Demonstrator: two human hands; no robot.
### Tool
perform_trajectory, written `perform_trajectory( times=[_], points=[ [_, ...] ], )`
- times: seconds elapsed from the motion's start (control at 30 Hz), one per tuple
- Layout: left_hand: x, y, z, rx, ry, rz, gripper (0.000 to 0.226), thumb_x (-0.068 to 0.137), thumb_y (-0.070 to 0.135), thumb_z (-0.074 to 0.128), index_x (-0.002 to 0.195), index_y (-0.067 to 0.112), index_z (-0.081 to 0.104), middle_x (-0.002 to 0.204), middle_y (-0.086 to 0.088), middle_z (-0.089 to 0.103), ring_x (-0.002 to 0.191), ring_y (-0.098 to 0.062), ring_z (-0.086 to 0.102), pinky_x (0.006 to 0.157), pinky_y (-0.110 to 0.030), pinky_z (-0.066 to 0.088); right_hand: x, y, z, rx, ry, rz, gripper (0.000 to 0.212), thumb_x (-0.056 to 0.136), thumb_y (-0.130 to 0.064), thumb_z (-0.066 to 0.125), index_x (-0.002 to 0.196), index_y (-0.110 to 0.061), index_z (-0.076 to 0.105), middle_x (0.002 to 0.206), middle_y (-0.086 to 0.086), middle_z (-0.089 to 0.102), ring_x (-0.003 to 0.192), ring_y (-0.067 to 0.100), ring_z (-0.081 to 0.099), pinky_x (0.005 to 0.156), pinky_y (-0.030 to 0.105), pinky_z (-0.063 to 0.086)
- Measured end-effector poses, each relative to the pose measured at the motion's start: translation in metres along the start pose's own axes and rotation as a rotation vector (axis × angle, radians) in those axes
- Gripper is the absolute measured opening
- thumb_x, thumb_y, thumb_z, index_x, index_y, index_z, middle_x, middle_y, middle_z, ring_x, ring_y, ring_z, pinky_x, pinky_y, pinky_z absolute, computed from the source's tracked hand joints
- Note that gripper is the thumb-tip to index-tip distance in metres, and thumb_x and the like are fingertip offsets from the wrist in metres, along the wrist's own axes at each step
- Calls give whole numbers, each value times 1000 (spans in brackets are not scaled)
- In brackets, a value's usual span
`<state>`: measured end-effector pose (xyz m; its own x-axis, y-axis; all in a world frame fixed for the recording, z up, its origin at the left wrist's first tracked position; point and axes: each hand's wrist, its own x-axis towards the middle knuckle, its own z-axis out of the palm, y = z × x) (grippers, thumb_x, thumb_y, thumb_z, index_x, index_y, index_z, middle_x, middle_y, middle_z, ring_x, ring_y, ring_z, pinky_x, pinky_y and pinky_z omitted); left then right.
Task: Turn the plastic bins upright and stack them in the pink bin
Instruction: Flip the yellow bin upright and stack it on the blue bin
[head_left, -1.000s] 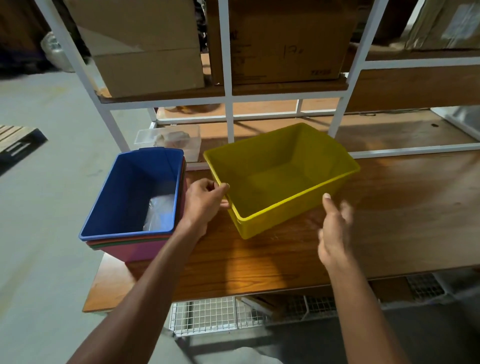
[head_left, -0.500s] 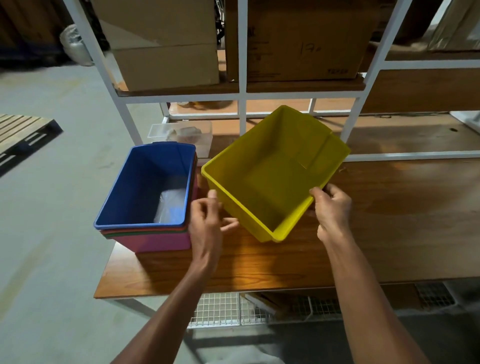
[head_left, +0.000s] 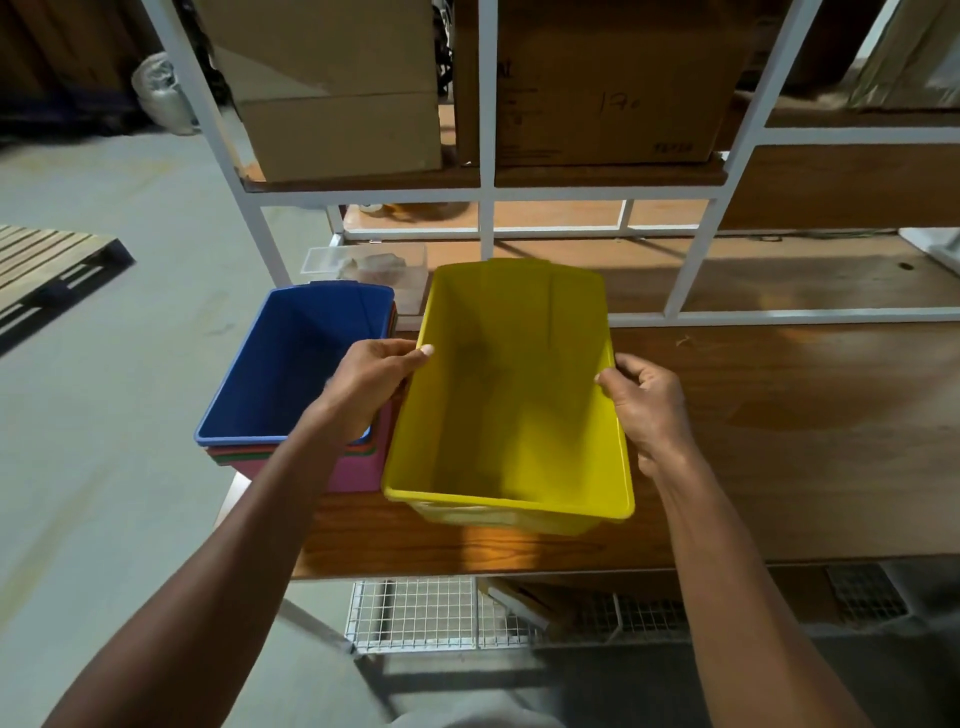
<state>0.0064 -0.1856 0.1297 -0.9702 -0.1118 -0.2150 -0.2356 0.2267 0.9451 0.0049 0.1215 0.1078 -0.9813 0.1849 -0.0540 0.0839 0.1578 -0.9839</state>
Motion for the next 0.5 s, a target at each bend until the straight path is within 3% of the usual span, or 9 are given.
perform_trajectory(
  times=[0.13, 0.23, 0.37, 0.5],
  points=[
    [-13, 5, -2, -55, 63, 55, 35, 97, 27, 71, 125, 7, 74, 112, -11, 77, 116, -40, 70, 99, -49, 58, 1, -12, -4, 37, -25, -30, 21, 93, -16, 75, 112, -25, 78, 108, 3, 80, 102, 25, 75, 91, 43, 61],
    [-23, 11, -7, -83, 100, 73, 30, 94, 29, 72, 119, 11, 76, 118, -19, 76, 117, -46, 68, 100, -56, 56, 3, -26, -1, 72, -68, -54, 8, 94, -25, 77, 101, -26, 79, 96, -3, 79, 91, 18, 72, 89, 41, 57],
    [-35, 22, -23, -157, 159, 94, 35, 101, 28, 65, 129, 9, 73, 117, -11, 76, 113, -31, 71, 94, -42, 59, 6, -42, 11, 125, -113, 23, 25, 100, -30, 64, 114, -16, 79, 97, -1, 81, 96, 18, 72, 92, 41, 55],
    [-37, 26, -52, -254, 165, 108, 27, 105, 31, 61, 118, 14, 77, 119, -21, 74, 107, -32, 70, 97, -48, 58, 5, -55, 32, 129, -155, 7, 23, 101, -21, 58, 108, -17, 80, 86, -7, 82, 84, 12, 72, 88, 38, 56]
  ],
)
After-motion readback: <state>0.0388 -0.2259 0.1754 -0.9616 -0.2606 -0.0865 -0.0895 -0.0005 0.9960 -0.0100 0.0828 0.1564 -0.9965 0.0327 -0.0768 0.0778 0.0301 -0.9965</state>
